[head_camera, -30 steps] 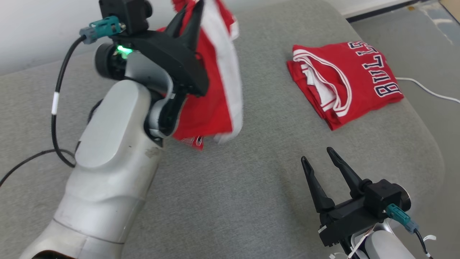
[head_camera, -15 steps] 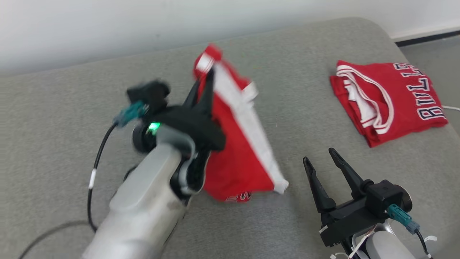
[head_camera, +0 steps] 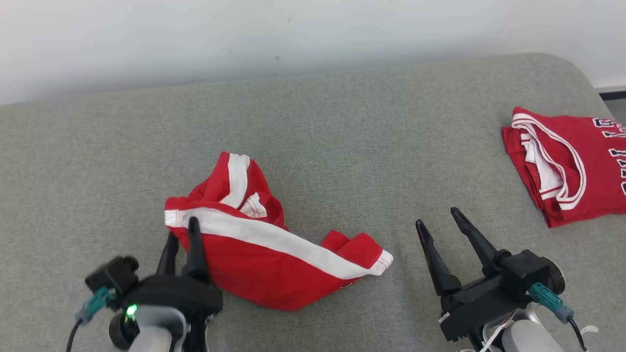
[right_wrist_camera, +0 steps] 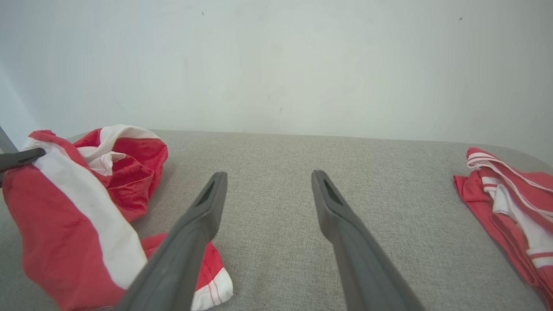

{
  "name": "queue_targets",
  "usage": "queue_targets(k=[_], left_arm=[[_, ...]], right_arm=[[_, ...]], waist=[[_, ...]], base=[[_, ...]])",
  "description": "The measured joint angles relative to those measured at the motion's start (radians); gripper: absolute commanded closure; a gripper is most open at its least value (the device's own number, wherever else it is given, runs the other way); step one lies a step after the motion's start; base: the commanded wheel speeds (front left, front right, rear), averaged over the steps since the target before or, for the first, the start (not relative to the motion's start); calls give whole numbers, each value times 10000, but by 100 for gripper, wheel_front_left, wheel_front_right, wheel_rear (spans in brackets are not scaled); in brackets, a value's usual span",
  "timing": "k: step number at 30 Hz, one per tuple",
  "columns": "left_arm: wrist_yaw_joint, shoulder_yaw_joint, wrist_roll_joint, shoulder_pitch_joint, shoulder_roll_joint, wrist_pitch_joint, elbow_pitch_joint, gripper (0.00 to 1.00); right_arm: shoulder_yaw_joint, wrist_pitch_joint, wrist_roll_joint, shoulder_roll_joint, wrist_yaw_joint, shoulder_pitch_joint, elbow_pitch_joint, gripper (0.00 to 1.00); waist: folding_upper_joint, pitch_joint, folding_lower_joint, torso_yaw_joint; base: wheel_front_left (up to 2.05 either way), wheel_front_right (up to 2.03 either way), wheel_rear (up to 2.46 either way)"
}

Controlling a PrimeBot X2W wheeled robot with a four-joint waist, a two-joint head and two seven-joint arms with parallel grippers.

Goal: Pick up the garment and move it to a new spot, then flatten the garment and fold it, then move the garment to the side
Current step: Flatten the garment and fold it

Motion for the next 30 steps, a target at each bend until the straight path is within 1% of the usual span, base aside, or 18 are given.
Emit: queue_targets(k=[2,4,10,11,14,17,19,24,26,30], left_arm=[[-6,46,-2,187,0,0,-4,0],[13,174,6,771,-8,0,61,0],[111,554,861,1523,25,0,151,0],[111,554,861,1523,25,0,151,0],[155,706,1321,1661,295,0,36,0],[90,568,1561,1651,537,58,0,0],[-63,351,1655,1409,694,407,44,0],[-35,-29,1969,223,1118,1559,458,0],[2,-105,2059,-173,1273,1845,759,0],[-27,-303,2111,-806,1469,2642,1315,0]], right_arm=[[-10,2,0,-12,-2,19,-10,0],[-17,73,2,-35,0,128,-15,0],[6,90,29,-46,-2,261,-33,0],[6,90,29,-46,-2,261,-33,0],[6,90,44,-38,0,399,-42,0],[-6,92,65,-21,0,466,-56,0],[-38,90,86,-23,0,545,-61,0],[-17,123,86,-19,-2,616,-109,0],[12,136,86,-15,0,589,-130,0],[44,150,88,2,0,517,-174,0]], waist=[[0,-43,0,40],[0,-190,0,142],[1,-512,0,276],[1,-512,0,276],[0,-687,0,297],[0,-834,0,293],[0,-893,-1,290],[0,-873,0,210],[0,-823,1,136],[0,-705,1,-58]], base=[[0,0,0],[0,0,0],[0,0,0],[0,0,0],[0,0,0],[0,0,0],[0,0,0],[0,0,0],[0,0,0],[0,0,0]])
